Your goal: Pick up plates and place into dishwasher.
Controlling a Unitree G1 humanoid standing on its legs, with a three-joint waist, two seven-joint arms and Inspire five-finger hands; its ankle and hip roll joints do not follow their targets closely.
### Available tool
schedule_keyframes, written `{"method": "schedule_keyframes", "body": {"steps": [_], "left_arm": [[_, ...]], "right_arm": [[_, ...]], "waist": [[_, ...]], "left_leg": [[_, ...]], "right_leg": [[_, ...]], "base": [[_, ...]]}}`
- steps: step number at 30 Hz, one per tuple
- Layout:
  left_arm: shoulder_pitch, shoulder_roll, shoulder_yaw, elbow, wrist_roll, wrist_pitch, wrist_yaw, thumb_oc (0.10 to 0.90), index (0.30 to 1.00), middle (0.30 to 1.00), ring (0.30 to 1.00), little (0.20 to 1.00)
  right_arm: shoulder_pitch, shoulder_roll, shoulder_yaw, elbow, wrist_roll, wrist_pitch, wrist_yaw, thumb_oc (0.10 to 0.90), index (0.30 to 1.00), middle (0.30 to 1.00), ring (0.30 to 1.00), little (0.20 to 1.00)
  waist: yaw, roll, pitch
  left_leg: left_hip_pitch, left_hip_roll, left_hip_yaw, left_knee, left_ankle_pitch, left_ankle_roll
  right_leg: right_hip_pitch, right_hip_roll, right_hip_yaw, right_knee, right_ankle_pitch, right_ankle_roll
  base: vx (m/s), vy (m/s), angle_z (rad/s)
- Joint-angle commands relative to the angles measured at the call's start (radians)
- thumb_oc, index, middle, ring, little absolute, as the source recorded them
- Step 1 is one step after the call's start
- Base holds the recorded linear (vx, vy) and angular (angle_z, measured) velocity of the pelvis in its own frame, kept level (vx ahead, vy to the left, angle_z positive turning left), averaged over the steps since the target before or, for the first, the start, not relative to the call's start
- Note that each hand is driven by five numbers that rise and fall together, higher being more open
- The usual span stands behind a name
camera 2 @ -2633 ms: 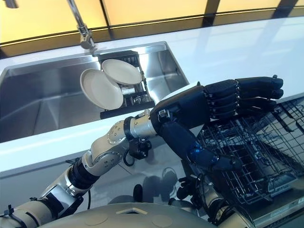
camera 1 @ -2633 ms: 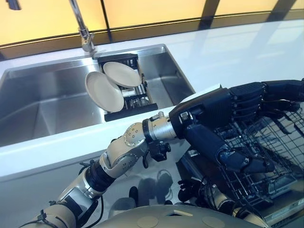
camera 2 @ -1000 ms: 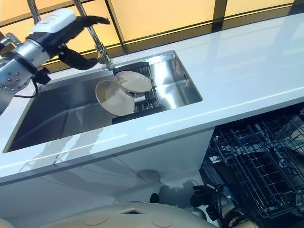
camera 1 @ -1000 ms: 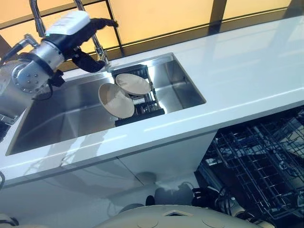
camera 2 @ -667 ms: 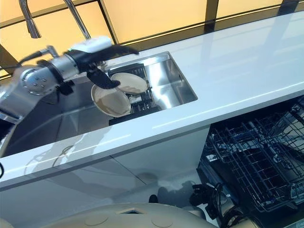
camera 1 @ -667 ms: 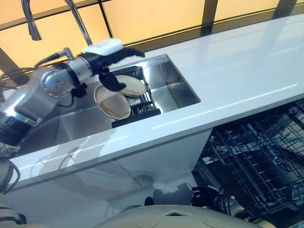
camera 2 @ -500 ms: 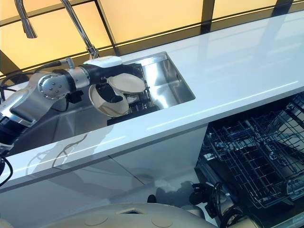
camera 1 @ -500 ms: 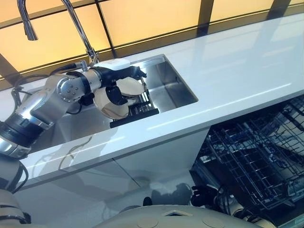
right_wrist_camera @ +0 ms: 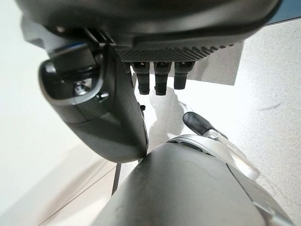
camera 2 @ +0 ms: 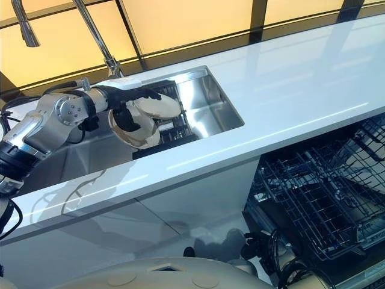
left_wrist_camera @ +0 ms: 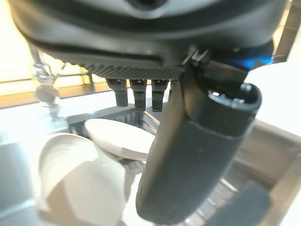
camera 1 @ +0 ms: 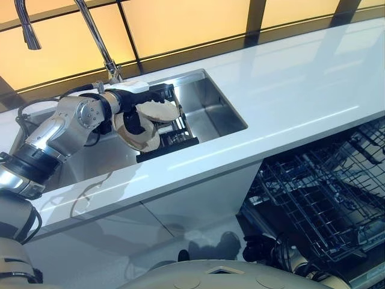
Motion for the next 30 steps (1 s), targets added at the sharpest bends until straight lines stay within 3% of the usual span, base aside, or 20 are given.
{"method": "schedule_keyframes", "body": {"steps": [1, 4, 10, 18, 30], "left_arm": [[-0.174, 0.061, 0.064, 0.109, 0.082, -0.02, 0.118, 0.8, 0.9, 0.9, 0.9, 0.9], [-0.206, 0.062, 0.03, 0.146, 0.085, -0.017, 0.107, 0.8, 0.9, 0.9, 0.9, 0.9], [-0.263, 0.037, -0.039, 0.229, 0.152, -0.033, 0.207, 0.8, 0.9, 0.9, 0.9, 0.9], [-0.306, -0.015, -0.101, 0.247, 0.186, -0.035, 0.211, 0.8, 0.9, 0.9, 0.9, 0.9], [-0.311, -0.089, -0.117, 0.208, 0.317, 0.042, 0.166, 0.8, 0.9, 0.9, 0.9, 0.9]], "right_arm": [[0.029, -0.013, 0.051, 0.011, -0.037, 0.003, 0.019, 0.8, 0.9, 0.9, 0.9, 0.9], [0.034, -0.015, 0.057, 0.006, -0.036, 0.003, 0.018, 0.8, 0.9, 0.9, 0.9, 0.9], [0.036, -0.018, 0.072, 0.002, -0.041, 0.008, 0.022, 0.8, 0.9, 0.9, 0.9, 0.9], [0.046, -0.016, 0.082, 0.009, -0.047, 0.0, 0.016, 0.8, 0.9, 0.9, 0.9, 0.9], [0.056, -0.014, 0.077, 0.021, -0.062, -0.007, 0.008, 0.8, 0.9, 0.9, 0.9, 0.9]], "waist": [[0.008, -0.003, -0.002], [0.001, -0.002, -0.004], [-0.019, 0.002, -0.005], [-0.047, 0.01, 0.001], [-0.084, 0.031, 0.015]], "left_leg": [[0.06, -0.082, 0.057, 0.029, -0.161, 0.035], [0.057, -0.083, 0.057, 0.034, -0.162, 0.036], [0.058, -0.081, 0.063, 0.038, -0.166, 0.036], [0.056, -0.08, 0.077, 0.044, -0.17, 0.035], [0.054, -0.086, 0.094, 0.044, -0.173, 0.033]], "right_leg": [[-0.088, -0.013, 0.034, 0.053, 0.034, 0.079], [-0.092, -0.011, 0.045, 0.053, 0.036, 0.079], [-0.095, -0.004, 0.065, 0.049, 0.038, 0.078], [-0.102, -0.001, 0.089, 0.05, 0.041, 0.078], [-0.118, 0.0, 0.113, 0.054, 0.044, 0.081]], "base": [[0.0, 0.0, 0.0], [0.0, 0.0, 0.0], [0.04, -0.023, -0.11], [0.03, -0.023, -0.06], [0.04, -0.013, -0.1]]}}
